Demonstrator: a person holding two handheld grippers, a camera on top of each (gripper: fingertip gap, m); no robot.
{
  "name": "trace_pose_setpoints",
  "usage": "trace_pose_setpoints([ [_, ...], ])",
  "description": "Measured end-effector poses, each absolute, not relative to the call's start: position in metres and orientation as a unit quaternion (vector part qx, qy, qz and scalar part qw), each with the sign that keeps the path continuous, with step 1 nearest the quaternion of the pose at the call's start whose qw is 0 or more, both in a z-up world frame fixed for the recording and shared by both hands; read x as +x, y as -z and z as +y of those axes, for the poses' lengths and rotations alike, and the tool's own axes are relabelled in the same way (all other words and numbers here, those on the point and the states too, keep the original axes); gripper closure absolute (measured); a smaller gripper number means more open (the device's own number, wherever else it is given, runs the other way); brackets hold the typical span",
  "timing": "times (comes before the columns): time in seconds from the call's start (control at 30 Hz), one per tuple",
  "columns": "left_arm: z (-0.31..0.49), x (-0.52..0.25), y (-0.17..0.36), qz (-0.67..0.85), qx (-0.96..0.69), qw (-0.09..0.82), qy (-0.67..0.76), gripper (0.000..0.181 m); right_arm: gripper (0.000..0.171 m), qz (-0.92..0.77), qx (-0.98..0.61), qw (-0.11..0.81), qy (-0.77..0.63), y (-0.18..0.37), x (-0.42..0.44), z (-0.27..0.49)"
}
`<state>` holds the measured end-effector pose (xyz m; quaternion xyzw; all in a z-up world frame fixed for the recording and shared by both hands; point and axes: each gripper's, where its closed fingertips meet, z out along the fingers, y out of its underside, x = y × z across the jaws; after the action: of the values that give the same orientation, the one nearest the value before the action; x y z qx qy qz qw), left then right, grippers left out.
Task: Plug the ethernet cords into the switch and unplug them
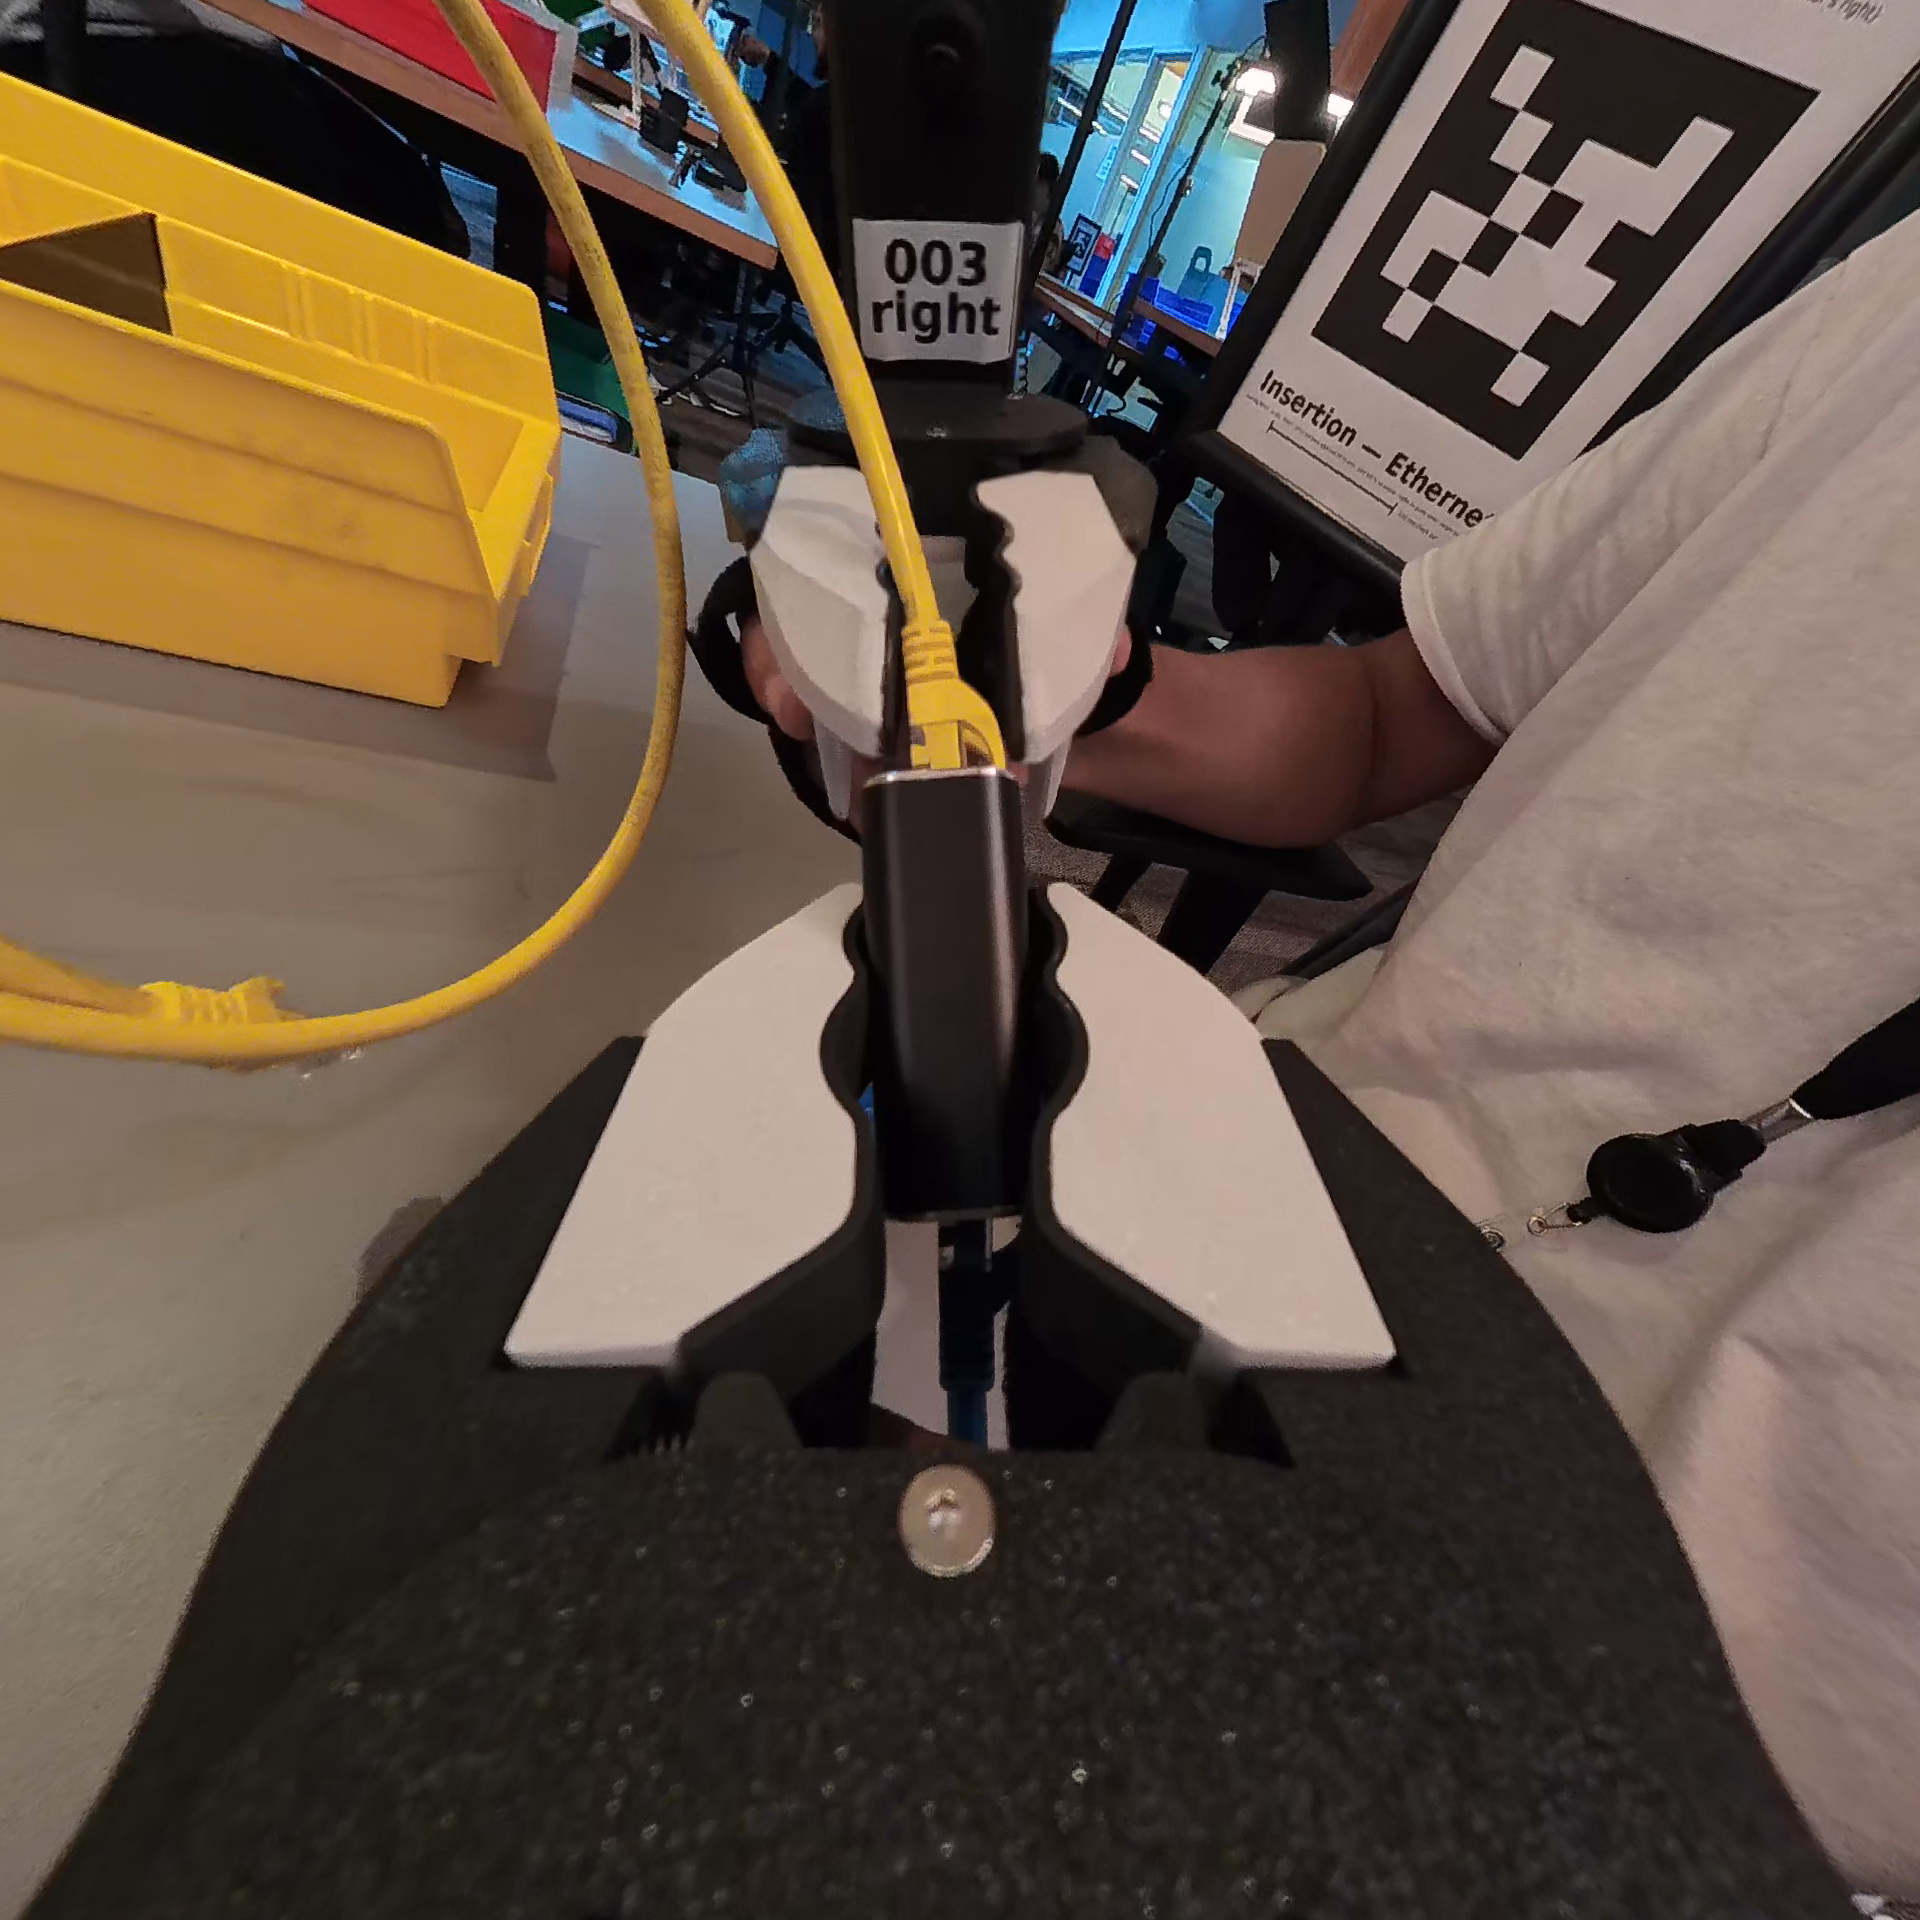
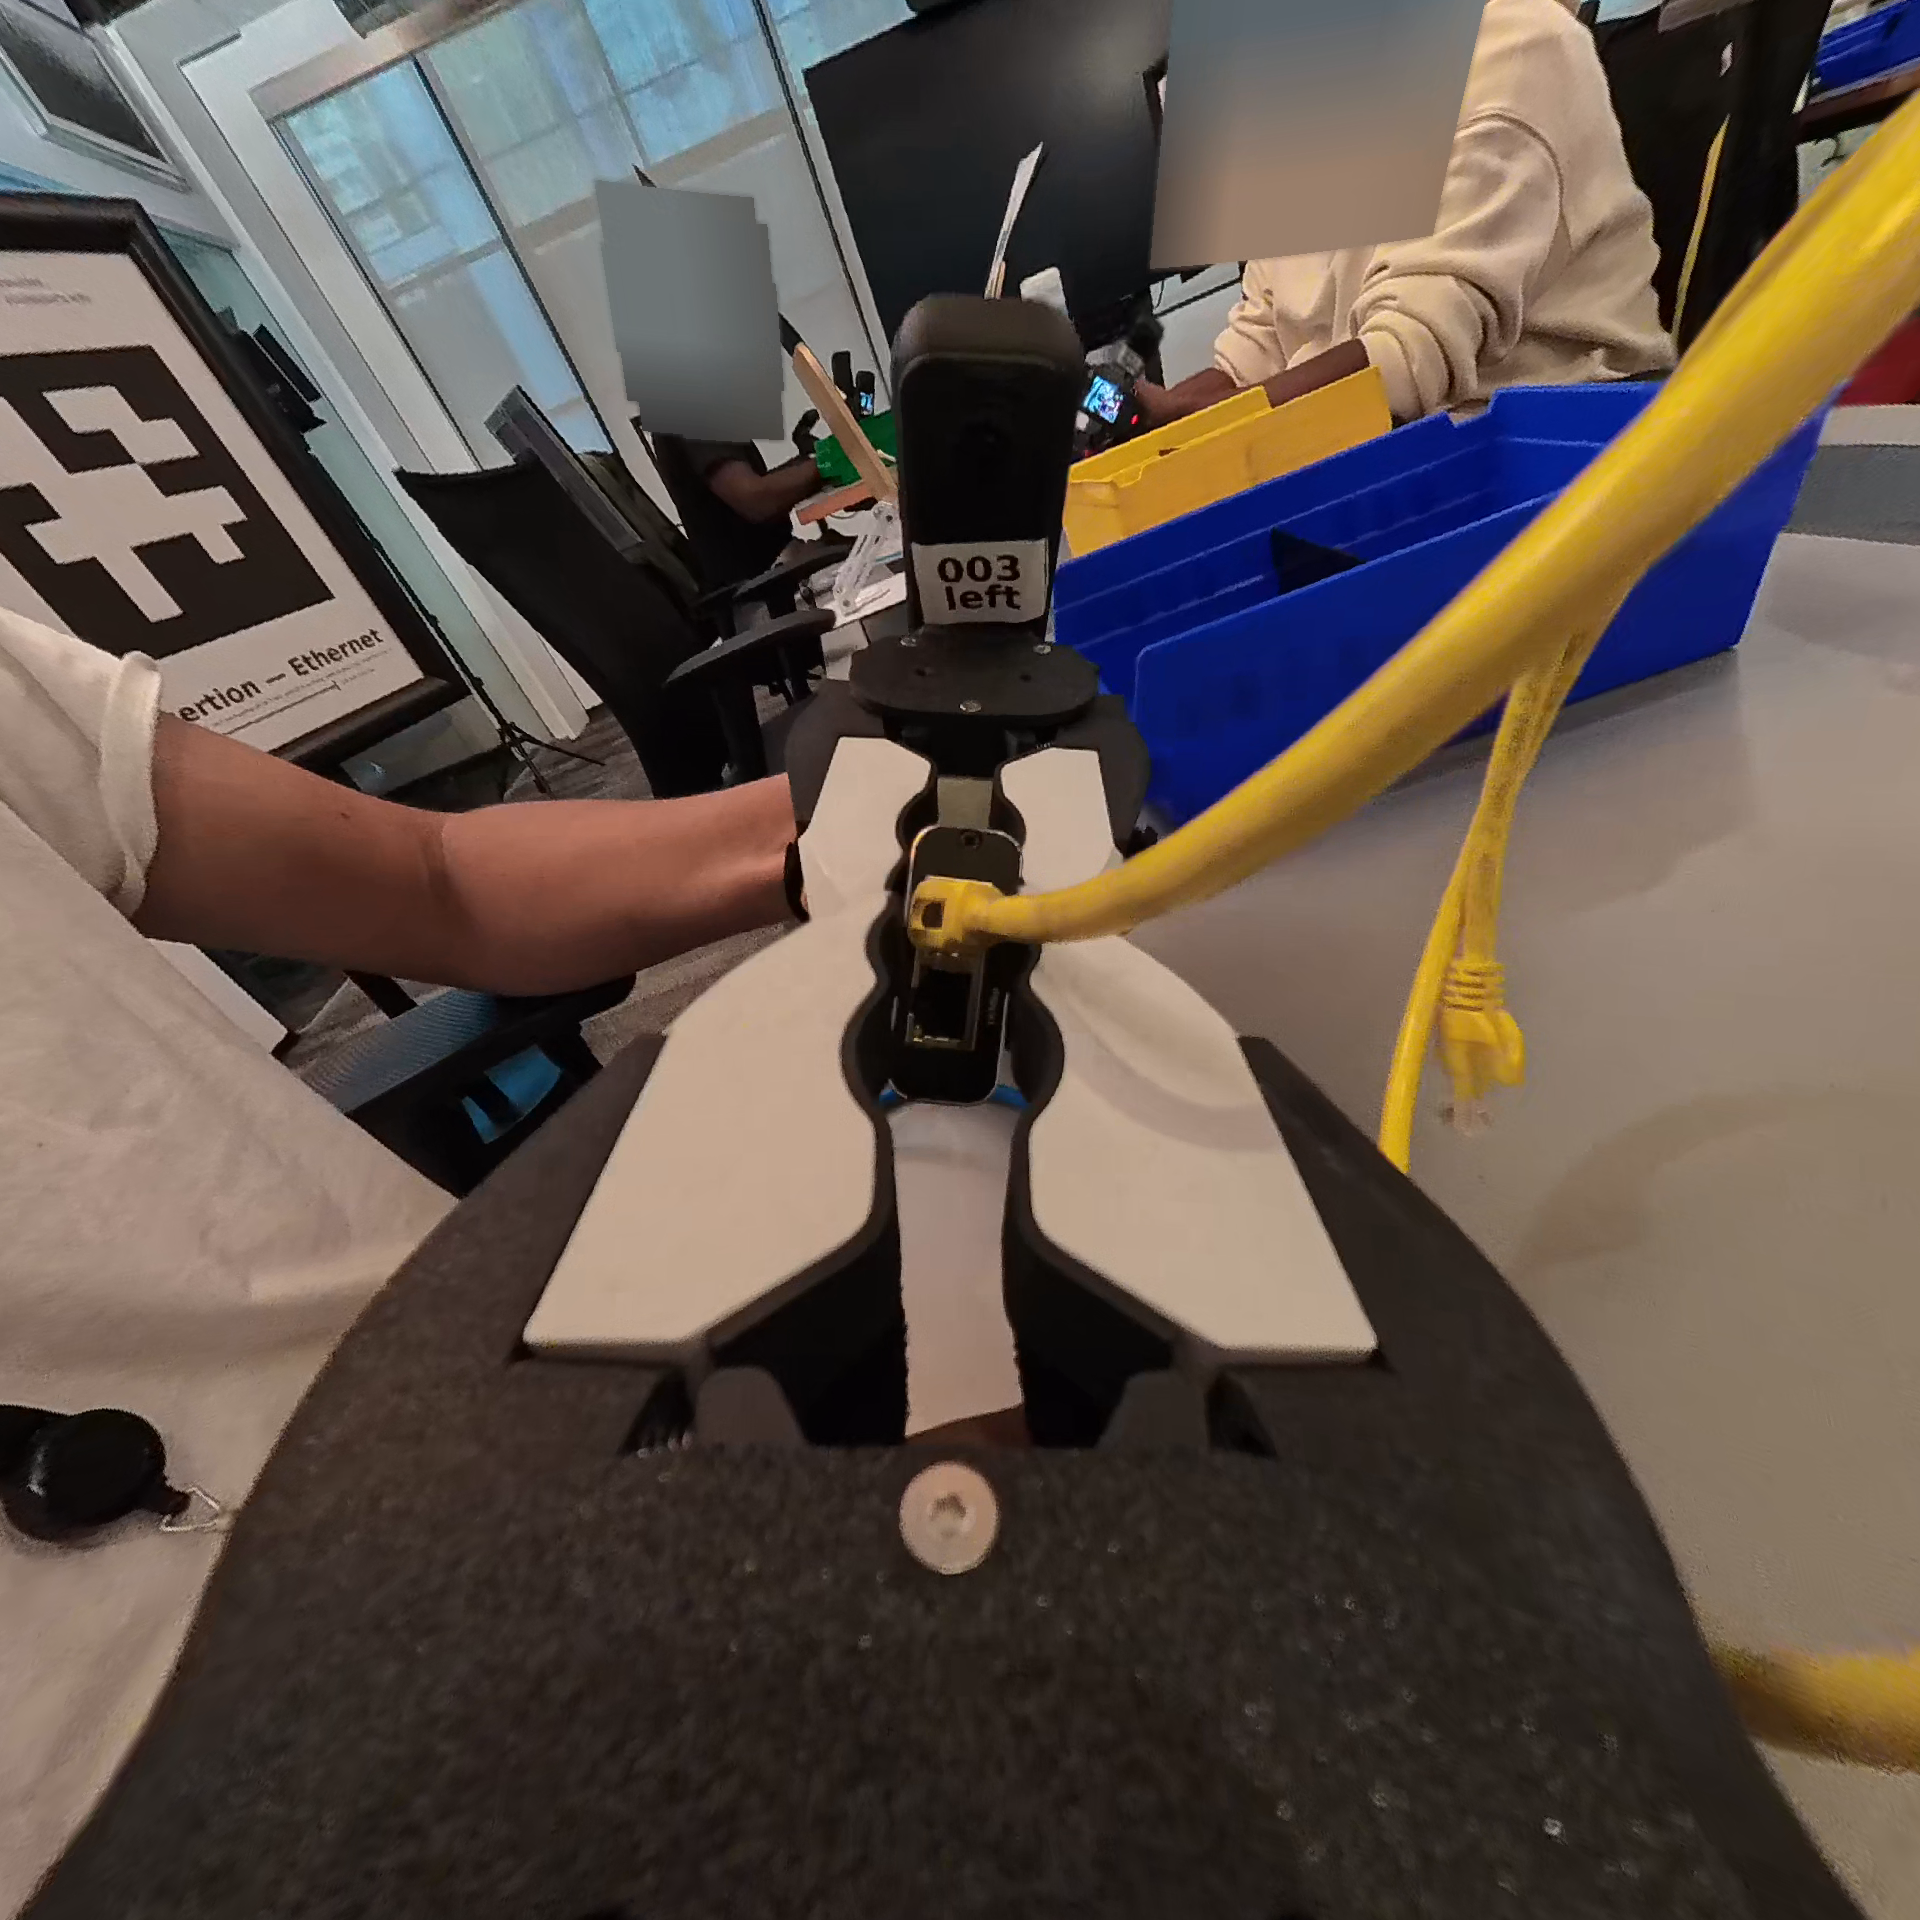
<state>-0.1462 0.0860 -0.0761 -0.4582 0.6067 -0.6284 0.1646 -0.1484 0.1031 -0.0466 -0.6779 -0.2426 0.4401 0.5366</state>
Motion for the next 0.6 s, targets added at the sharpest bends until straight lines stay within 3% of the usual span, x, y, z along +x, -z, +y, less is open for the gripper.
trace_pose_setpoints([
  [0.6, 0.084, -0.145, 0.077, 0.611, -0.462, 0.161, 0.623, 0.155, 0.153, -0.257, -0.694, 0.52, -0.427, 0.053, -0.151, 0.101],
])
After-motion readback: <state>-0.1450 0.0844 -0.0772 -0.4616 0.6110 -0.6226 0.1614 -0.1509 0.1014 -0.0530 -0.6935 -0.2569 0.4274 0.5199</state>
